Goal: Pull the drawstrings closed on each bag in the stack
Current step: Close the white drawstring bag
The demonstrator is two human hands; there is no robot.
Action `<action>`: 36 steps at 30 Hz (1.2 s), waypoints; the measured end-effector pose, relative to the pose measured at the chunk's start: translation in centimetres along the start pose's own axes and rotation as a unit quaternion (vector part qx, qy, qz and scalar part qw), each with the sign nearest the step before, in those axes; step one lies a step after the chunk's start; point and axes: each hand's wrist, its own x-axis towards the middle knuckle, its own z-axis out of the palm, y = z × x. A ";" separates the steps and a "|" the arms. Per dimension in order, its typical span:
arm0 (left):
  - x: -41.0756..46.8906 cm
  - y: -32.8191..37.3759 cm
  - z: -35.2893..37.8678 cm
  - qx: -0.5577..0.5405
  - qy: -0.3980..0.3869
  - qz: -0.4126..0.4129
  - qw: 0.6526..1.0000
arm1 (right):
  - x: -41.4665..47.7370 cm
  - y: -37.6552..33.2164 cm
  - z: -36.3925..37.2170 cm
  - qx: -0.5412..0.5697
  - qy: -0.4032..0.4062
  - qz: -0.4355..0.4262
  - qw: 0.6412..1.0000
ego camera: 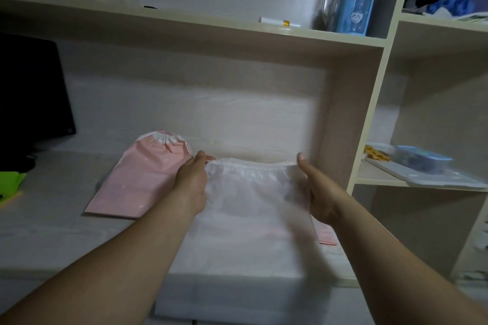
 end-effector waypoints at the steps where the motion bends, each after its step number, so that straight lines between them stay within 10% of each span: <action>1: 0.0 -0.1 0.0 0.006 0.001 -0.003 1.000 | 0.0 0.3 0.1 -0.024 -0.030 -0.002 0.999; 9: -0.1 -0.8 -0.5 0.058 -0.166 -0.032 0.984 | 0.6 0.7 1.3 0.020 -0.012 -0.040 0.999; 30: 2.5 1.4 -1.8 -0.339 -0.082 -0.133 0.928 | 0.0 -2.4 0.7 0.433 0.073 0.013 0.898; 36: 2.9 2.4 -2.6 -0.233 -0.093 -0.114 0.961 | -0.2 -2.4 -0.3 0.417 0.127 0.011 0.900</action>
